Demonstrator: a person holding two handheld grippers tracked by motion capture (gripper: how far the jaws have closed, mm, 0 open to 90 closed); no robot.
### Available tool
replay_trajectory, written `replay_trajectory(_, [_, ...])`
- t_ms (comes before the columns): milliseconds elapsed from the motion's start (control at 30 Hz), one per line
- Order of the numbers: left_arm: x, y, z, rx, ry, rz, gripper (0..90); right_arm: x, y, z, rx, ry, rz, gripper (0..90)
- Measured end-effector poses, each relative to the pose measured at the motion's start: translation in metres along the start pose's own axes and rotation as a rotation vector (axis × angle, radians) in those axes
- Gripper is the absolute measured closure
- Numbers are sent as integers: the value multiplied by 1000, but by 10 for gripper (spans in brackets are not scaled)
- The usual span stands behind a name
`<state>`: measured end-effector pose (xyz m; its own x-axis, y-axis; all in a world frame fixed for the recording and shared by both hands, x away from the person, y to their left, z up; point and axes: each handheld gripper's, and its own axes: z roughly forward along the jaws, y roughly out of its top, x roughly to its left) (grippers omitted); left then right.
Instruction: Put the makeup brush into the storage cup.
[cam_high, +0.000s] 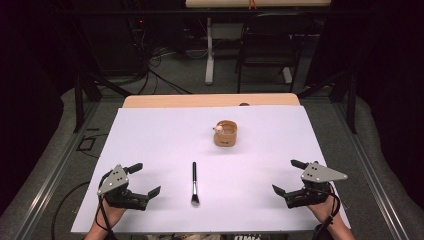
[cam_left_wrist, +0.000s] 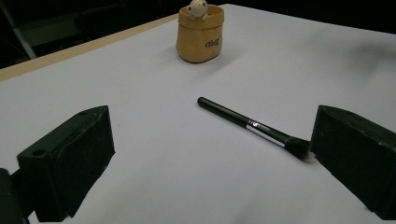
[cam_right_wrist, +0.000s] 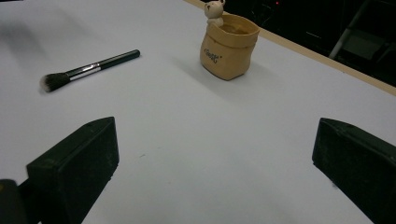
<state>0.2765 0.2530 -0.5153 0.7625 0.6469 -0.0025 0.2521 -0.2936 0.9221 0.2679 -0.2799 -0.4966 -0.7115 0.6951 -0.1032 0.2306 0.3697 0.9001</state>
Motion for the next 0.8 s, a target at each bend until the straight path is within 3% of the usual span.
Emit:
replay_trajectory(633, [0,0,3,15,9,-10,1,0,0,-1,-15,14,11,0])
replay_trajectory(800, [1,1,5,9,-8,-13,1,0,0,0,-13,16,9,0])
